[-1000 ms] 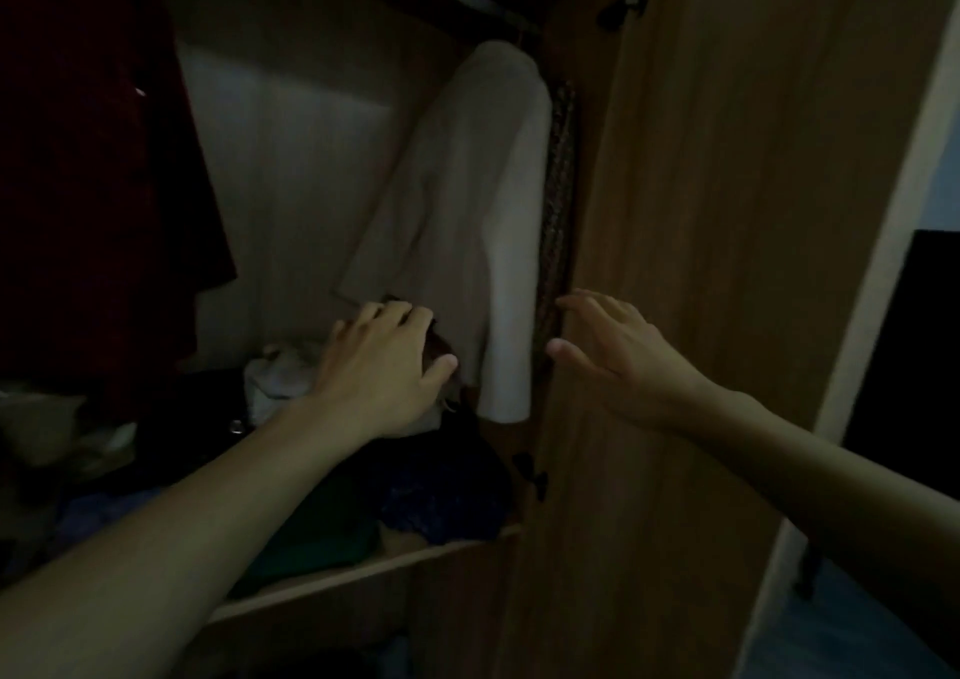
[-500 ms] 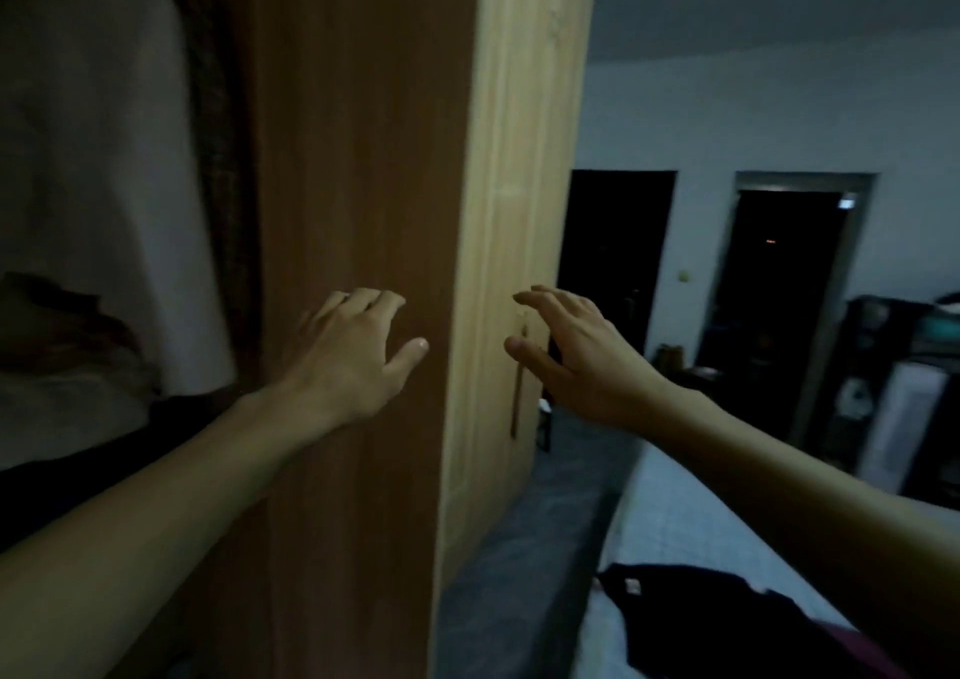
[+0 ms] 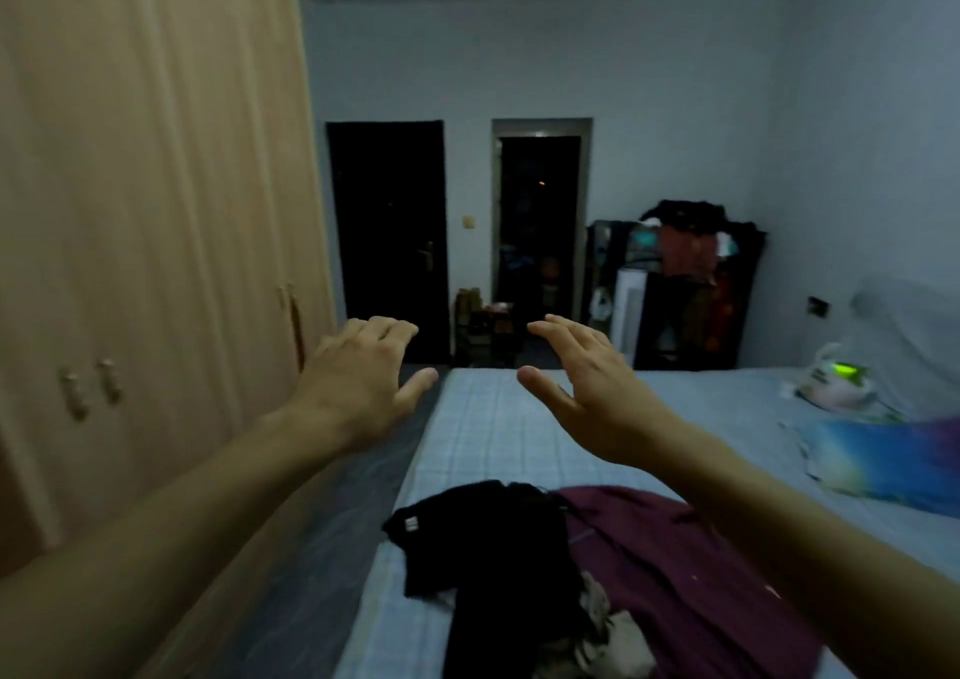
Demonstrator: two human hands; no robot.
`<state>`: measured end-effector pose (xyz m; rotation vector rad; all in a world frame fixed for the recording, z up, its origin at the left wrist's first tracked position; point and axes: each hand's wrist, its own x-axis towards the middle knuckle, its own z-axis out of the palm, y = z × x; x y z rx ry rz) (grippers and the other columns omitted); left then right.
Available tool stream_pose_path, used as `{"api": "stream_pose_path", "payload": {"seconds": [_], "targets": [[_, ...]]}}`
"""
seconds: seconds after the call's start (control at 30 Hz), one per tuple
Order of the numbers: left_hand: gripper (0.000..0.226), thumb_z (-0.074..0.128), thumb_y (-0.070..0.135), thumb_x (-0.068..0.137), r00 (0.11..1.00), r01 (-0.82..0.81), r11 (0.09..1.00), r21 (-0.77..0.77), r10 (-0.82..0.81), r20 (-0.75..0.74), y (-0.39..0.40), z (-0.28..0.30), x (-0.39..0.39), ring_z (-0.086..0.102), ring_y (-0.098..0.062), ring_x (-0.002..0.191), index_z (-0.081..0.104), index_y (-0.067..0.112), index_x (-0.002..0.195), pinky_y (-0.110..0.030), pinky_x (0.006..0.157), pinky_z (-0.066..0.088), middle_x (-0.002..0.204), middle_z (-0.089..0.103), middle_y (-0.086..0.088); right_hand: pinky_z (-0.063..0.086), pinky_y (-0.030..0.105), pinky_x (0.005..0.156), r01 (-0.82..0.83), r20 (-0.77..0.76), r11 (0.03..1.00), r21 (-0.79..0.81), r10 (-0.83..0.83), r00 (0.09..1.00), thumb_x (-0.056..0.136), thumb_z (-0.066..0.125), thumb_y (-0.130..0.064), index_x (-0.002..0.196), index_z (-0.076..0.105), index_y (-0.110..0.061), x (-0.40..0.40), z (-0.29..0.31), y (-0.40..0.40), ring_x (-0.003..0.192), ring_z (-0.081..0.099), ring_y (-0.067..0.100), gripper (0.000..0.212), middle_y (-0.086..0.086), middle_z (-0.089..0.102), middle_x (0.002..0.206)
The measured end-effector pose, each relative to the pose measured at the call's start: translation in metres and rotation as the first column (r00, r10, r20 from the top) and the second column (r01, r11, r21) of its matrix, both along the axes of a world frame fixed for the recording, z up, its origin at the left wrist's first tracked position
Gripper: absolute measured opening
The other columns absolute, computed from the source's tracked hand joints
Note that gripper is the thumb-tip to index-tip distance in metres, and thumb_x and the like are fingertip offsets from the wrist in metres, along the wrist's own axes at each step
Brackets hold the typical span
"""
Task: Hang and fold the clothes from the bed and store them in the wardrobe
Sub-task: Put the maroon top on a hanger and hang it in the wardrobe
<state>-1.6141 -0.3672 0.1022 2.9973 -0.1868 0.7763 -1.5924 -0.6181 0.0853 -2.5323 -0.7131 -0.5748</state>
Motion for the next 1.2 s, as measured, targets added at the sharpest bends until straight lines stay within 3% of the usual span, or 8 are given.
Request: {"api": "stream_pose_path", "payload": {"seconds": [0.17,0.27,0.4,0.63,0.83,0.97,1.2], "targets": [[0.065,0.042,0.061,0.096,0.988,0.143,0.989,0.026,-0.141,-0.056,-0.086,-0.019,0.048,0.038,-0.022,0.135,0.037,0.023,0.148,-0.042,0.106,0.038,0.150,0.041,0.002,0.022,0.037,0.119,0.134,-0.018,0.990,0.047,-0.133,0.991,0.087,0.029,-0.068,0.151,0.030,-0.022,0.001,-0.014,-0.091,0.146,0.020,0.015,0.079,0.002,0.029,0.158],[0.065,0.042,0.061,0.095,0.972,0.229,0.973,0.016,-0.227,-0.063,-0.125,-0.031,0.074,0.038,-0.022,0.135,0.036,0.023,0.148,-0.042,0.105,0.037,0.150,0.041,0.003,0.024,0.039,0.119,0.234,-0.029,0.970,0.073,-0.232,0.972,0.086,0.028,-0.069,0.150,0.032,-0.022,0.006,-0.020,-0.127,0.145,0.022,0.014,0.080,0.001,0.031,0.157],[0.063,0.042,0.061,0.095,0.944,0.327,0.945,0.003,-0.326,-0.054,-0.156,-0.049,0.106,0.040,-0.021,0.134,0.038,0.024,0.146,-0.041,0.104,0.037,0.147,0.044,0.004,0.023,0.043,0.119,0.347,-0.090,0.937,0.047,-0.342,0.935,0.085,0.029,-0.069,0.151,0.032,-0.023,0.018,-0.034,-0.157,0.145,0.024,0.016,0.080,0.000,0.032,0.157],[0.064,0.042,0.060,0.096,0.881,0.469,0.883,-0.019,-0.469,-0.060,-0.173,-0.076,0.162,0.040,-0.022,0.132,0.038,0.021,0.146,-0.040,0.103,0.038,0.147,0.044,0.002,0.029,0.042,0.116,0.474,-0.067,0.880,0.015,-0.473,0.879,0.084,0.034,-0.065,0.144,0.042,-0.014,0.045,-0.039,-0.172,0.138,0.039,0.021,0.079,0.006,0.046,0.147],[0.063,0.045,0.057,0.096,0.857,0.490,0.864,-0.117,-0.502,-0.118,-0.163,-0.106,0.205,0.040,-0.025,0.132,0.040,0.019,0.146,-0.043,0.103,0.038,0.146,0.046,-0.002,0.030,0.042,0.116,0.524,-0.120,0.851,-0.035,-0.524,0.843,0.088,0.036,-0.063,0.144,0.042,-0.015,0.081,-0.071,-0.171,0.138,0.038,0.021,0.075,0.004,0.045,0.147],[0.063,0.044,0.057,0.096,0.858,0.468,0.872,-0.145,-0.487,-0.164,-0.157,-0.128,0.226,0.039,-0.024,0.135,0.038,0.019,0.147,-0.044,0.107,0.037,0.148,0.044,-0.002,0.026,0.033,0.113,0.517,-0.143,0.854,-0.050,-0.519,0.843,0.096,0.049,-0.048,0.143,0.043,-0.014,0.105,-0.101,-0.170,0.135,0.040,0.022,0.059,0.006,0.046,0.146],[0.063,0.046,0.056,0.095,0.861,0.419,0.897,-0.141,-0.442,-0.251,-0.171,-0.160,0.260,0.040,-0.023,0.135,0.040,0.020,0.146,-0.043,0.107,0.036,0.148,0.045,-0.001,0.030,0.040,0.115,0.480,-0.221,0.876,-0.049,-0.479,0.850,0.097,0.048,-0.048,0.145,0.038,-0.018,0.139,-0.144,-0.197,0.138,0.037,0.020,0.058,0.003,0.042,0.149]]}}
